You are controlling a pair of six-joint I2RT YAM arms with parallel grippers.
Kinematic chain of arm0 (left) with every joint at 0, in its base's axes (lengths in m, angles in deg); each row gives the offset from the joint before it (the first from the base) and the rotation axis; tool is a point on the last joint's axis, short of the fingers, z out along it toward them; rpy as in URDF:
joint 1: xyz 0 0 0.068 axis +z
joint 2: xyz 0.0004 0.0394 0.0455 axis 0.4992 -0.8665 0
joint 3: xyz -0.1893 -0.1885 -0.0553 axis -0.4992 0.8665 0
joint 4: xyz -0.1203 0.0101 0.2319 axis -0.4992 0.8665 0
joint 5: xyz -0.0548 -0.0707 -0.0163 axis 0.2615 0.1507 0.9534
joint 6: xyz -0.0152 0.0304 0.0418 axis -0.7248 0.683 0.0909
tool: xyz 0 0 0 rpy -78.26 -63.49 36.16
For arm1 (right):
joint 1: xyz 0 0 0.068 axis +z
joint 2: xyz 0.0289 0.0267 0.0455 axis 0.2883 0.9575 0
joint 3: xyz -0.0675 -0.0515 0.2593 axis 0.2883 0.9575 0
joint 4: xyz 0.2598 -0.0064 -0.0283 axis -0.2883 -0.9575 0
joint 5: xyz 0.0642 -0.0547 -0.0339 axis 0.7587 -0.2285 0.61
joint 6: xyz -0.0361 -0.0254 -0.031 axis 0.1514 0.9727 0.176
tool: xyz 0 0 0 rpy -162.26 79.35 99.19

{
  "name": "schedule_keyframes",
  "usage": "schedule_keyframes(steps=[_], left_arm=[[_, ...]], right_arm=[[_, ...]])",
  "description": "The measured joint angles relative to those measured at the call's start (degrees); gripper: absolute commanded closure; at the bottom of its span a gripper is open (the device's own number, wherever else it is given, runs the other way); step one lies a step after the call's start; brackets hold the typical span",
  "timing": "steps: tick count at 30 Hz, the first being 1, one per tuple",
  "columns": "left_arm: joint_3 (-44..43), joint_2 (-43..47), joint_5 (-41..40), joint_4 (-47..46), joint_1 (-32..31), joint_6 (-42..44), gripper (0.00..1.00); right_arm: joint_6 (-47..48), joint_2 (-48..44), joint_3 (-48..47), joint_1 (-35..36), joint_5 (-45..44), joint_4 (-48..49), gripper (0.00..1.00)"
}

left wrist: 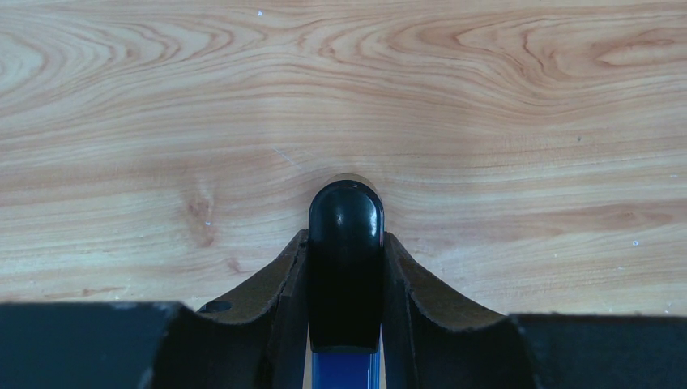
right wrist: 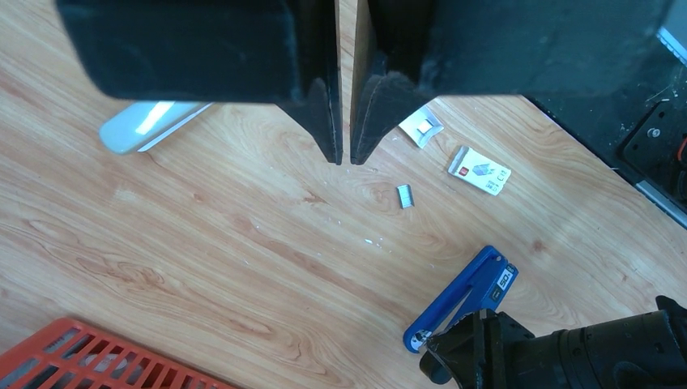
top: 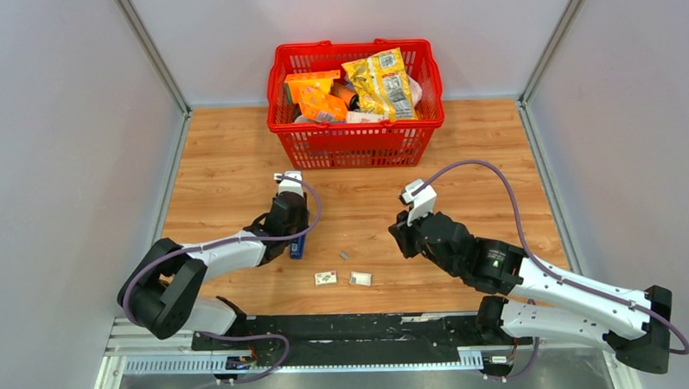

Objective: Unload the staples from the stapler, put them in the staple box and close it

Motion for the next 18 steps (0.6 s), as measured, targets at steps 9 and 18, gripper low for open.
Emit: schedule_keyframes(steps=[9, 18], left_arm=[[1.5, 0.3, 0.0, -1.7, 0.0, -0.7, 0.47], [1.9, 7.7, -0.2, 1.6, 0.0, -1.2, 0.26]], right_arm=[[-0.4, 1.1, 0.0, 0.0, 0.0, -0.2, 0.82], [-0.3, 2.5, 0.0, 0.0, -0.1, -0.2, 0.81]])
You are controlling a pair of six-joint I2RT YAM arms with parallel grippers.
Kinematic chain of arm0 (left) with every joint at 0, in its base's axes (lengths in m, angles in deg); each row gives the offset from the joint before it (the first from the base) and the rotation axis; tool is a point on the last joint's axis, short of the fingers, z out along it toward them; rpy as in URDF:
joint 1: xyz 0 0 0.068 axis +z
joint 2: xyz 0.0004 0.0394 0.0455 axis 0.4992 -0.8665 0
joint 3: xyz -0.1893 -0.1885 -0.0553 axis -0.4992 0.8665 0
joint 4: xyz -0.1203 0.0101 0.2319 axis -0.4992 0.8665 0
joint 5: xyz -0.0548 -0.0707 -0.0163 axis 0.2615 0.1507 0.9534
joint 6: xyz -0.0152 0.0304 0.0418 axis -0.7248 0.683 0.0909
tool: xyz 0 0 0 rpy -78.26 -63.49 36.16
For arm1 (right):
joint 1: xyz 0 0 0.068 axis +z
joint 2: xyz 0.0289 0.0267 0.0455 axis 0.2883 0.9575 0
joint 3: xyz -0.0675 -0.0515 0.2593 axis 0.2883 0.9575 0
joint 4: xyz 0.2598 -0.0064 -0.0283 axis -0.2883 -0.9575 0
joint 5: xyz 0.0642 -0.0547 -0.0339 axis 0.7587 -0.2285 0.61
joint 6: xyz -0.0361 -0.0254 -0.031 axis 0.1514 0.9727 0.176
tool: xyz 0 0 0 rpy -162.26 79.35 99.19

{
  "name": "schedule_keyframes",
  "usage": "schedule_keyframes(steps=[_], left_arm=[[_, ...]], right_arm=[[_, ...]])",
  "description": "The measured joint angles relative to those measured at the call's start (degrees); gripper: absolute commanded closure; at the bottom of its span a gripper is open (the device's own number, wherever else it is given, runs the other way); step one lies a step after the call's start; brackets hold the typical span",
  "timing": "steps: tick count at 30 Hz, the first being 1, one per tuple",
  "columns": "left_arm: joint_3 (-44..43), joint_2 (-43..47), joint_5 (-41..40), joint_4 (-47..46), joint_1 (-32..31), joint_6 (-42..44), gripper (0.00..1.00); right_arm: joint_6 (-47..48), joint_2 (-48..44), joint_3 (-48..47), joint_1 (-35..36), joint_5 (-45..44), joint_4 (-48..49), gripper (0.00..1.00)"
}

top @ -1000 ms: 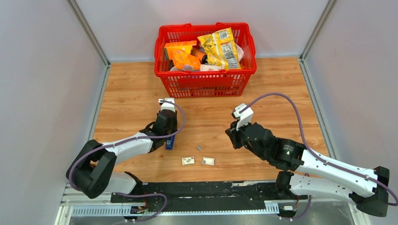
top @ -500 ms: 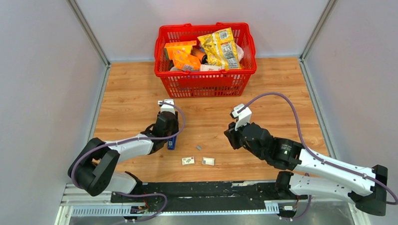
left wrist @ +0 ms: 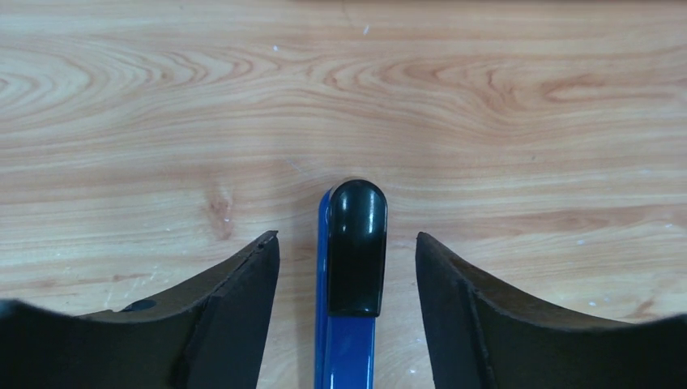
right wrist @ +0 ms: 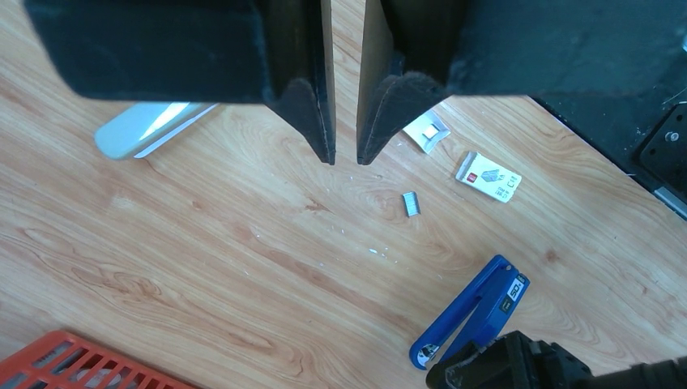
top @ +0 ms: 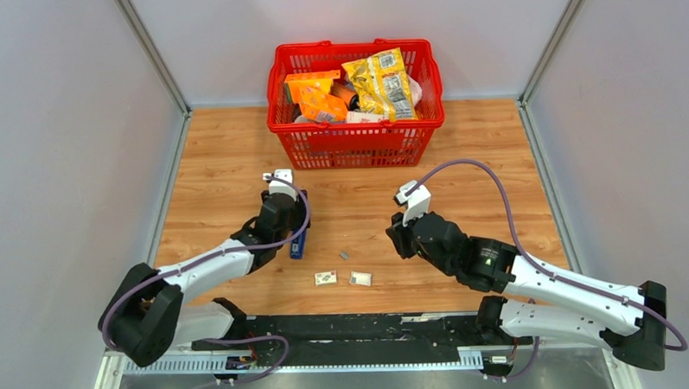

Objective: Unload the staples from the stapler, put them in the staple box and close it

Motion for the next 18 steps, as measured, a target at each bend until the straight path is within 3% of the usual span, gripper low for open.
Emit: schedule_keyframes(steps=[3, 9, 18], left_arm=[[-0.1, 4.7, -0.3, 2.6, 0.0, -0.1, 0.19], [-2.3, 12.9, 0.7, 7.9, 0.0, -0.2, 0.18], [-8.9, 14.6, 7.8, 13.1, -1.1, 0.7, 0.18]], right_arm=[[0.2, 0.1, -0.1, 0.0, 0.0, 0.0, 0.81], [0.9, 0.3, -0.7, 0.0, -1.0, -0.7, 0.81], [1.5, -0.9, -1.4, 0.0, -3.4, -3.2, 0.79]])
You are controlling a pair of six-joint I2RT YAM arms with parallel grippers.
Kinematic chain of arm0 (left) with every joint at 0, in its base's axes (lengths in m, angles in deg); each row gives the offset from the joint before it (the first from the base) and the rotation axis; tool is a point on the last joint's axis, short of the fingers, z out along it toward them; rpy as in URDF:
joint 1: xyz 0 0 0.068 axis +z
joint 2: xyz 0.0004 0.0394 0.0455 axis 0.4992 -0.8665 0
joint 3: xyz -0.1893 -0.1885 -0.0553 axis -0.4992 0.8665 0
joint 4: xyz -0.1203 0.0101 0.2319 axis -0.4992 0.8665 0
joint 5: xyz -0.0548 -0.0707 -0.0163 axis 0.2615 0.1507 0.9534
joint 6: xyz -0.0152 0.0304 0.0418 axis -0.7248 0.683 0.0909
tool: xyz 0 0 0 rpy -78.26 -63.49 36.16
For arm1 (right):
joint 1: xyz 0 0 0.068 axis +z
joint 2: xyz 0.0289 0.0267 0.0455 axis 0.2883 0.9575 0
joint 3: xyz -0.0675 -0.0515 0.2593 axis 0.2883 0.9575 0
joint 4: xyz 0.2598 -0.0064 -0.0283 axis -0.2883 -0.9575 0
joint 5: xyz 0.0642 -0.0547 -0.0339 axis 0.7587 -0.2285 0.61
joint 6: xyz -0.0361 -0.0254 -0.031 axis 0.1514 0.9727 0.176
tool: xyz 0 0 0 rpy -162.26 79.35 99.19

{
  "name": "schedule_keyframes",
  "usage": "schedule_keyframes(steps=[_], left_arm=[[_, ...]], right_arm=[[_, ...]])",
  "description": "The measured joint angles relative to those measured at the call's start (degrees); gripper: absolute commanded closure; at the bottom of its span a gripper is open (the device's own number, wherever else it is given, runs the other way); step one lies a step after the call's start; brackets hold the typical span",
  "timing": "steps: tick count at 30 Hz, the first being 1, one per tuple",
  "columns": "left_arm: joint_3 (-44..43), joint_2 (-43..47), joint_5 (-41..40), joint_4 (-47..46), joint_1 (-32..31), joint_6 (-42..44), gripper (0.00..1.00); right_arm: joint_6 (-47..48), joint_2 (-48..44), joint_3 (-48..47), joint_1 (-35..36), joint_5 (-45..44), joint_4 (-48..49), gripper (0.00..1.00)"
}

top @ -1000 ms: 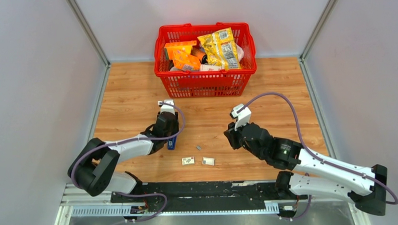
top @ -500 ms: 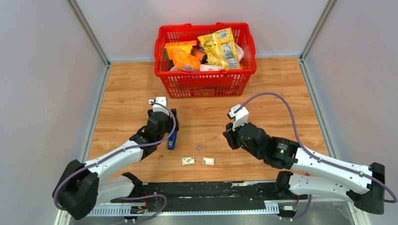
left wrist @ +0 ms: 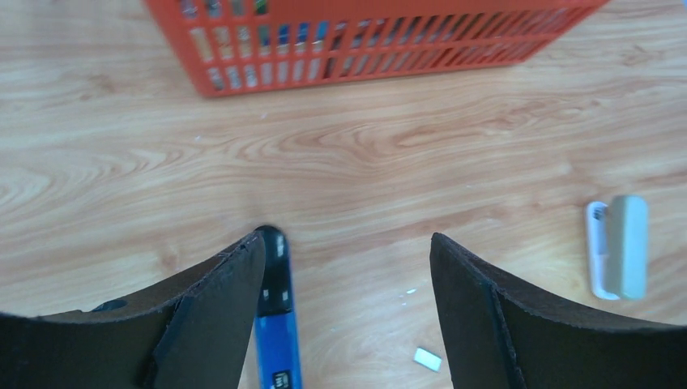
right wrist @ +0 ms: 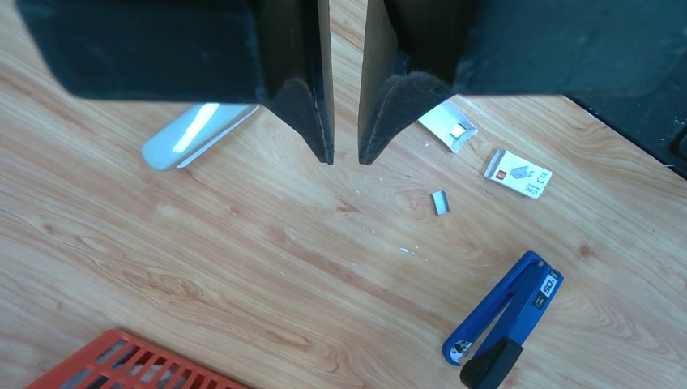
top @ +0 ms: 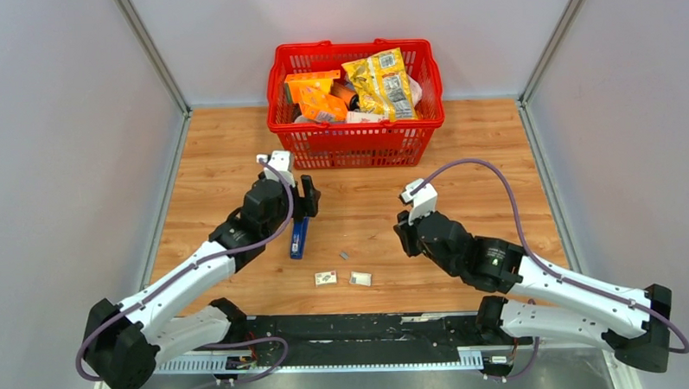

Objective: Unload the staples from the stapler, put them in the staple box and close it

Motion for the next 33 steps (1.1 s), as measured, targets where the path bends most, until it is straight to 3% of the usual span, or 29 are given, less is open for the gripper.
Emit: schedule_keyframes(steps=[11, 25, 33], left_arm=[[-15.1, -13.0, 6.4, 3.4, -9.2, 2.7, 0.17], [-36.3, -39.1, 14.3, 6.3, -17.6, 3.6, 0.15], [-39.2, -49.2, 17.8, 3.7, -18.6, 0.3, 0.14]], right_arm=[[-2.7, -5.9, -2.8, 0.0, -6.3, -8.5, 0.76], [-9.4, -18.2, -6.3, 0.0, -16.0, -21.3, 0.75], [-10.6, -20.2, -6.3, 0.0, -17.2, -25.1, 0.73]])
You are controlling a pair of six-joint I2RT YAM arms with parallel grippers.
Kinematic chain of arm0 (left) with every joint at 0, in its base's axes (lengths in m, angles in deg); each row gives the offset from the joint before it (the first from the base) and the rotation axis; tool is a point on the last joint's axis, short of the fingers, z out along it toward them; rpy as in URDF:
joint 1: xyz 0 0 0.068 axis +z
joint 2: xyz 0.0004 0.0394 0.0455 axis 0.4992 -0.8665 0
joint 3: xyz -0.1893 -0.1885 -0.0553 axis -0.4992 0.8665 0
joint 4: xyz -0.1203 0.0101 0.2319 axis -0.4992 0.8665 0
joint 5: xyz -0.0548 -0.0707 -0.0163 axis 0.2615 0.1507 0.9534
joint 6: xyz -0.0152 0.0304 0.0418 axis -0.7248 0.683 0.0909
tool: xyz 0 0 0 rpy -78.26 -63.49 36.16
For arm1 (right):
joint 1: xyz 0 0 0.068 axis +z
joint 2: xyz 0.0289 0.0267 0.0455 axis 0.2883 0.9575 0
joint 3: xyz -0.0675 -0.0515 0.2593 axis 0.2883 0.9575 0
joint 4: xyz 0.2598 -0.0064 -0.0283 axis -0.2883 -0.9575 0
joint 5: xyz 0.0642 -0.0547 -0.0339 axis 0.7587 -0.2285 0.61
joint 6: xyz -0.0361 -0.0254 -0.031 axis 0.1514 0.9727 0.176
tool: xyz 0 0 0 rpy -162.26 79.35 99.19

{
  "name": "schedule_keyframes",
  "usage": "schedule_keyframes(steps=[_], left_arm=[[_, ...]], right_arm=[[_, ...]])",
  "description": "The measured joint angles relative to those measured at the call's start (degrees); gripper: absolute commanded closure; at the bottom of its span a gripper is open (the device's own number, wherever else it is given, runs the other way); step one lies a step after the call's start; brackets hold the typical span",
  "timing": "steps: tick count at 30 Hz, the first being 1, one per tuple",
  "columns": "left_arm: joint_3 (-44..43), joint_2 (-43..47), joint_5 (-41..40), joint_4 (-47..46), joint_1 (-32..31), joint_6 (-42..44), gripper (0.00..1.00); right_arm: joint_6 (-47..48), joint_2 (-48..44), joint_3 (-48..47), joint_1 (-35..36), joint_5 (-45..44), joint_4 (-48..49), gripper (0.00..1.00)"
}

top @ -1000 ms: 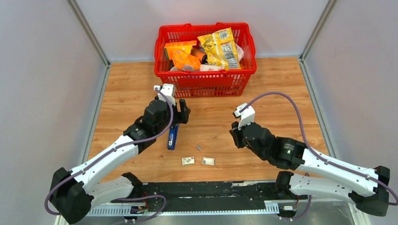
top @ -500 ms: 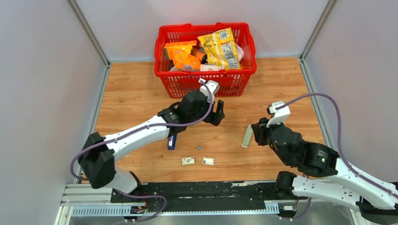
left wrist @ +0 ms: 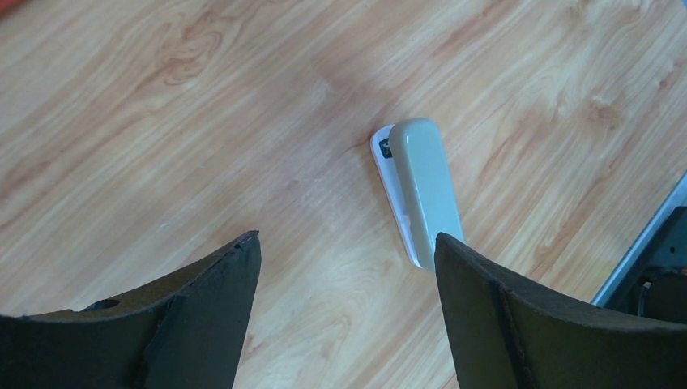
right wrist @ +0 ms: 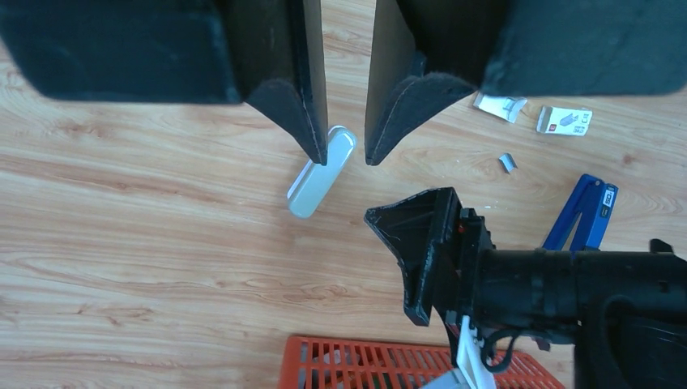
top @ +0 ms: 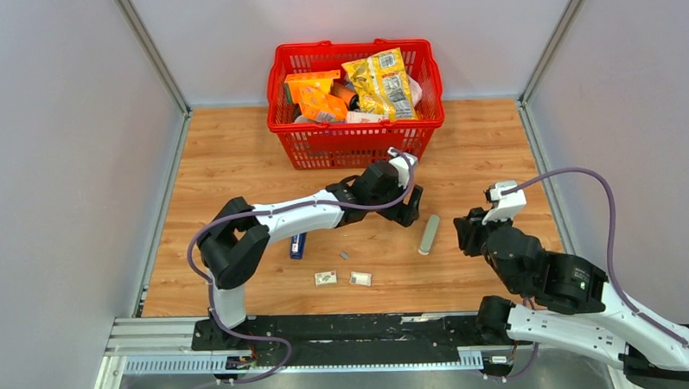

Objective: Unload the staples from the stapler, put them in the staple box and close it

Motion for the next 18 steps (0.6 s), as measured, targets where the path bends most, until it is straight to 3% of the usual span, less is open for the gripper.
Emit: schedule_keyframes(steps=[5, 11, 18], left_arm=[[-1.3, -2.9, 2.0, -0.6, 0.1, -0.8, 0.14], [-10.5, -8.1, 4.5, 0.7, 0.0, -0.6, 0.14], [-20.5, -14.4, -0.1, 8.2, -2.4, 1.5, 0.14]], right_arm=[[0.0, -0.8, 0.0, 0.0, -0.2, -0.3, 0.72], [0.0, -0.9, 0.0, 0.0, -0.2, -0.4, 0.72], [0.0, -1.7, 0.2, 0.0, -0.2, -0.4, 0.72]])
